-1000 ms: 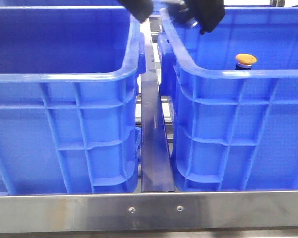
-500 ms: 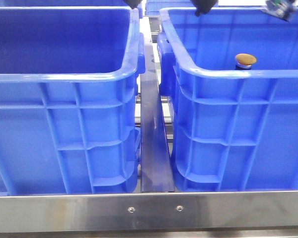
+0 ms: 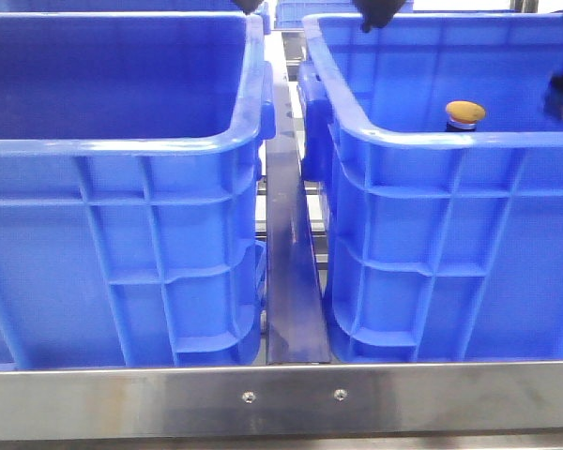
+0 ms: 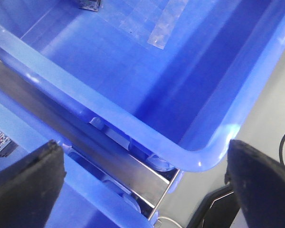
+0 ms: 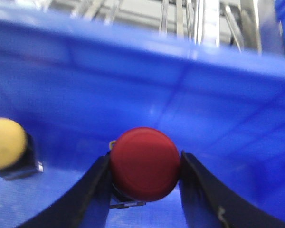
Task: Pick red and yellow buttons and place in box
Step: 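Place the red button beside the yellow one with the right gripper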
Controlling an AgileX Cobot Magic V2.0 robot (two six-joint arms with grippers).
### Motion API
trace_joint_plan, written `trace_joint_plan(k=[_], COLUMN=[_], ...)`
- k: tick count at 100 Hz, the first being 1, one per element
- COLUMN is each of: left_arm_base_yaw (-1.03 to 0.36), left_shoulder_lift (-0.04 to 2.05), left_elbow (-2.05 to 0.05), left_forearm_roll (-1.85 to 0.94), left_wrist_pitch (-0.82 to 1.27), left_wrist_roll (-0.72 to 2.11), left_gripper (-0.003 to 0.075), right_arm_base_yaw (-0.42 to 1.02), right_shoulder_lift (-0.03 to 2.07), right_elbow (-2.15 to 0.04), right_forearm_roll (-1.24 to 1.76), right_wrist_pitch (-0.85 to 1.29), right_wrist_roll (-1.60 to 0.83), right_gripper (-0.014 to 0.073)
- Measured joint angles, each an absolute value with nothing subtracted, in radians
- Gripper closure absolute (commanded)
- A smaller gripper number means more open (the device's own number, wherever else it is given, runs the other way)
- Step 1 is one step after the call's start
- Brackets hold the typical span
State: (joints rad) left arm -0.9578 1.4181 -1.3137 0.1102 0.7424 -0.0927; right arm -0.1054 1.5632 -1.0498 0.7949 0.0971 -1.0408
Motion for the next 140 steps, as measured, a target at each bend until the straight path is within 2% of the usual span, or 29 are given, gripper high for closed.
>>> trace_joint_plan(k=[34, 90, 98, 124, 140], left_arm_base_yaw=[-0.958, -0.958, -0.958, -0.958, -0.958], left_shoulder_lift=[1.418, 1.418, 1.418, 1.418, 1.418], left_elbow=[-1.314, -1.314, -1.314, -1.314, -1.314], left_forearm_roll=[0.112, 0.112, 0.112, 0.112, 0.112], left_wrist_pitch=[0.742, 0.742, 0.742, 0.742, 0.742], left_wrist_roll=[-0.093, -0.092, -0.092, -0.091, -0.091], left_gripper=[0.008, 0.008, 0.008, 0.008, 0.008], right_arm_base_yaw=[-0.087, -0.078, -0.078, -0.078, -0.078], right_shoulder_lift=[1.685, 1.69, 1.69, 1.69, 1.69], right_elbow=[-1.05, -1.05, -1.05, -1.05, -1.05], right_forearm_roll=[0.826, 0.871, 0.871, 0.871, 0.871], right_wrist_pitch=[-0.03, -0.042, -0.042, -0.035, -0.035], right_wrist_roll=[-1.042, -1.043, -1.043, -1.046, -1.046], right_gripper=[0.0476, 0.0463, 0.0426, 0.0216, 0.0146])
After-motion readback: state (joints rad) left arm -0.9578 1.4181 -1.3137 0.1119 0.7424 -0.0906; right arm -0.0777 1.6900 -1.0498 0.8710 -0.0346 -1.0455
